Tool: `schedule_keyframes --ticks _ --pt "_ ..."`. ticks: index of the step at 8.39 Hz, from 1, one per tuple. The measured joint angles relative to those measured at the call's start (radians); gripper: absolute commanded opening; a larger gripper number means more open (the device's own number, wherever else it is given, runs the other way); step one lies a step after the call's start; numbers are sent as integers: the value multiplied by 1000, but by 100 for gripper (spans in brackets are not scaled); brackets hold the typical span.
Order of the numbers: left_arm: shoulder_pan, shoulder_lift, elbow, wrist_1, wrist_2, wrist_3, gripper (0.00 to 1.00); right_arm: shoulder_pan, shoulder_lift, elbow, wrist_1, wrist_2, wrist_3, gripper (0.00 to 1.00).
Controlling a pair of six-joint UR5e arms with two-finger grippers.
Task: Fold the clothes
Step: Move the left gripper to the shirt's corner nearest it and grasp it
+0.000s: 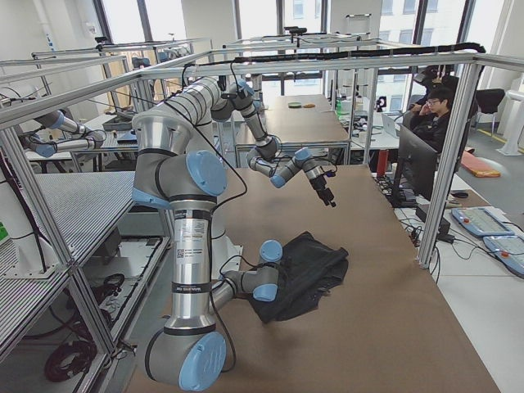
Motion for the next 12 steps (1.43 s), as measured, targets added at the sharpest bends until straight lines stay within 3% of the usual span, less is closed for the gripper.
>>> schedule_keyframes --ticks 3,6,12 --pt "85 129 -55 -76 -5 -19 100 44 2 -13 -2 -64 -26 94" --pt "117 176 86 -307 6 -22 100 62 4 -16 -2 -82 -30 94" --pt "199 201 148 -344 73 -23 100 63 5 -27 -2 -97 -30 94"
